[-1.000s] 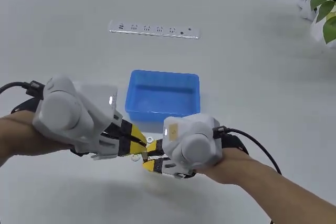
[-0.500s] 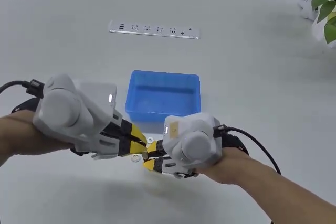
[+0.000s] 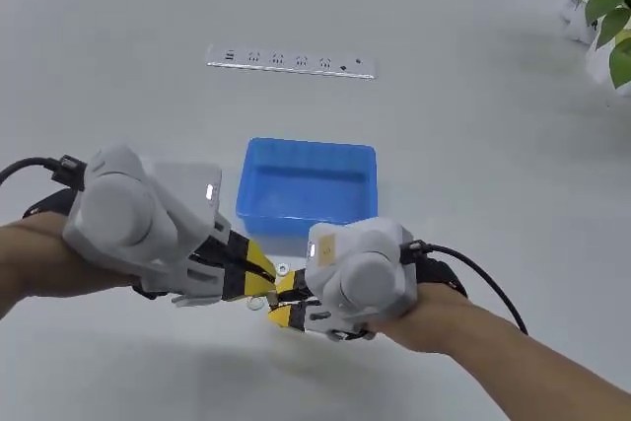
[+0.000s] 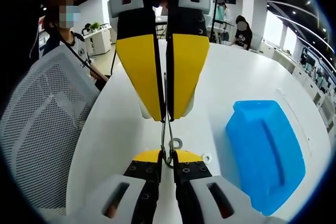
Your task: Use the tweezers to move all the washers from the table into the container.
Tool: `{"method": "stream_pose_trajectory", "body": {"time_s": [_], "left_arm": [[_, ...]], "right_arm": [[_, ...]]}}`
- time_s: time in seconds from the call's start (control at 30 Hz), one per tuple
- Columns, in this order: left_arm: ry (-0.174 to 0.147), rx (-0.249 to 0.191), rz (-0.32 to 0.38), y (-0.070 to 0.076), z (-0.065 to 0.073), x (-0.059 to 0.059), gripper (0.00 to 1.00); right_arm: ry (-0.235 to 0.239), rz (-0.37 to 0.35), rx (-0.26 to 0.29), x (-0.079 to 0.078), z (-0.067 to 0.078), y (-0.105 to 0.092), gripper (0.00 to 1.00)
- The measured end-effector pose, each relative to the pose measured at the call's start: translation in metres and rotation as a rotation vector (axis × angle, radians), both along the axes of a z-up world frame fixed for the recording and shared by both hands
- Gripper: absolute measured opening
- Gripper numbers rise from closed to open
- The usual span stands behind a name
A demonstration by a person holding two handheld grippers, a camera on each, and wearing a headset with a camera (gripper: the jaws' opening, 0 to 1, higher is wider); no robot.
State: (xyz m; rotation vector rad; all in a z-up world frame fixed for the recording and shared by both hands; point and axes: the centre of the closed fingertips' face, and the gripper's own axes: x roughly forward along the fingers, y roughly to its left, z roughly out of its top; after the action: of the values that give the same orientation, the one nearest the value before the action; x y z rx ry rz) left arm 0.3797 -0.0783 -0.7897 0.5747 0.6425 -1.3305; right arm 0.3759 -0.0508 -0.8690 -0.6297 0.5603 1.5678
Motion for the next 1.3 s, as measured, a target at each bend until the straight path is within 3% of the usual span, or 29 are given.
{"method": "stream_pose_trajectory", "body": {"time_s": [0.43,1.3], "left_arm": [[-0.008,0.002,0.005,0.001,0.007,-0.002,0.06],[-0.040,-0.012,0.026,-0.002,0.053,0.006,0.06]], "right_arm": [[-0.001,0.003,0.009,-0.003,0.007,0.002,0.10],[-0.032,0.014,0.038,0.007,0.053,0.001,0.10]]}}
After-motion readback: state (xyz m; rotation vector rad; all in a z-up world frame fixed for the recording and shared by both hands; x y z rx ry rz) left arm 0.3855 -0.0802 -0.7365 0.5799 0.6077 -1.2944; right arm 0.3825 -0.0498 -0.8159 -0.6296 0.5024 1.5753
